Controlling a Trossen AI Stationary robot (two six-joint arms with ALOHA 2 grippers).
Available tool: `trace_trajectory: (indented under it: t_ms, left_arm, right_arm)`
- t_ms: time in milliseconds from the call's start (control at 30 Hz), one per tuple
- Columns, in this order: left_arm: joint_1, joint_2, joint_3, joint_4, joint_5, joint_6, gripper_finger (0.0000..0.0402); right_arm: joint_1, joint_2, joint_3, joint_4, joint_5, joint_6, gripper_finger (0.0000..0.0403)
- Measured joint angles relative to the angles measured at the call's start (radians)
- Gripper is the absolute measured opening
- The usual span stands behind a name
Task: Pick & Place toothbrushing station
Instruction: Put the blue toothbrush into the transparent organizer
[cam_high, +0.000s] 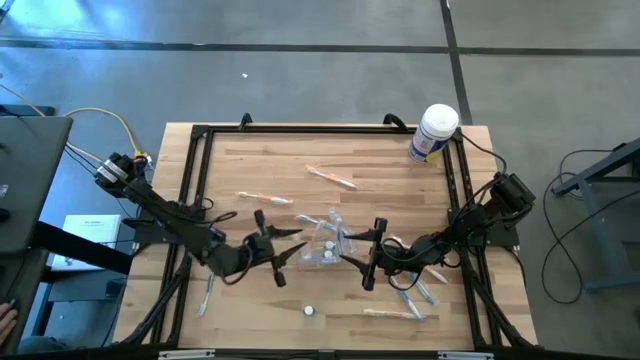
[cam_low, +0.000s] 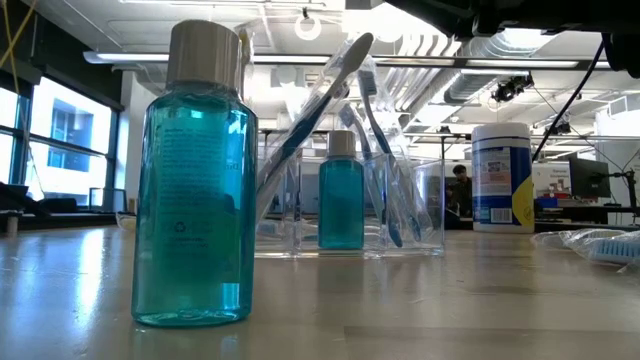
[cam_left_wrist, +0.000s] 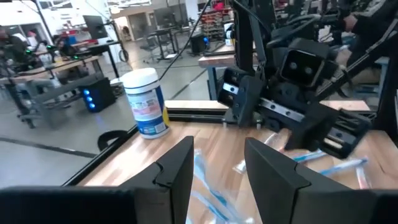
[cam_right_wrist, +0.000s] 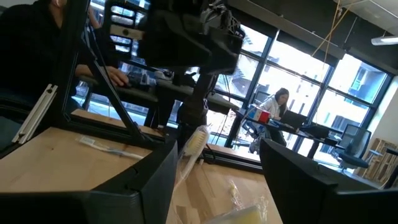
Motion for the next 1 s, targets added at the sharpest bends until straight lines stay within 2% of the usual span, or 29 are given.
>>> trace_trajectory:
  t_ms: [133, 233, 300, 400, 500, 567, 867, 1000]
  left_arm:
    - [-0.097, 0.0, 0.0, -0.033, -0.101, -0.008, 0.0137]
    - [-0.172, 0.0, 0.0, -0.049, -0.136, -0.141, 0.0137]
    - [-0.209, 0.0, 0.0, -0.093, -0.131, -0.255, 0.0137]
    - [-0.253, 0.0, 0.0, -0.209, -0.063, -0.397, 0.0137]
    - [-0.269, -0.002, 0.0, -0.315, 0.069, -0.575, 0.0137]
    - [-0.258, -0.011, 0.0, -0.395, 0.207, -0.726, 0.0137]
    - [-0.082, -0.062, 0.0, -0.903, 0.778, -1.5, 0.0137]
    - [-0.048, -0.064, 0.0, -1.072, 0.897, -1.75, 0.0137]
  right_arm:
    - [0.001, 0.0, 0.0, 0.0, 0.0, 0.0, 0.0221]
    - [0.001, 0.0, 0.0, 0.0, 0.0, 0.0, 0.0221]
    - [0.001, 0.0, 0.0, -0.001, 0.0, 0.0, 0.0221]
    - [0.001, 0.0, 0.0, 0.0, 0.0, 0.0, 0.0221]
    - [0.001, 0.0, 0.0, 0.0, 0.0, 0.0, 0.0221]
    - [0.001, 0.0, 0.0, 0.0, 0.0, 0.0, 0.0221]
    - [0.0, 0.0, 0.0, 0.0, 0.0, 0.008, 0.0221]
    - [0.0, 0.0, 0.0, -0.014, 0.0, 0.01, 0.0221]
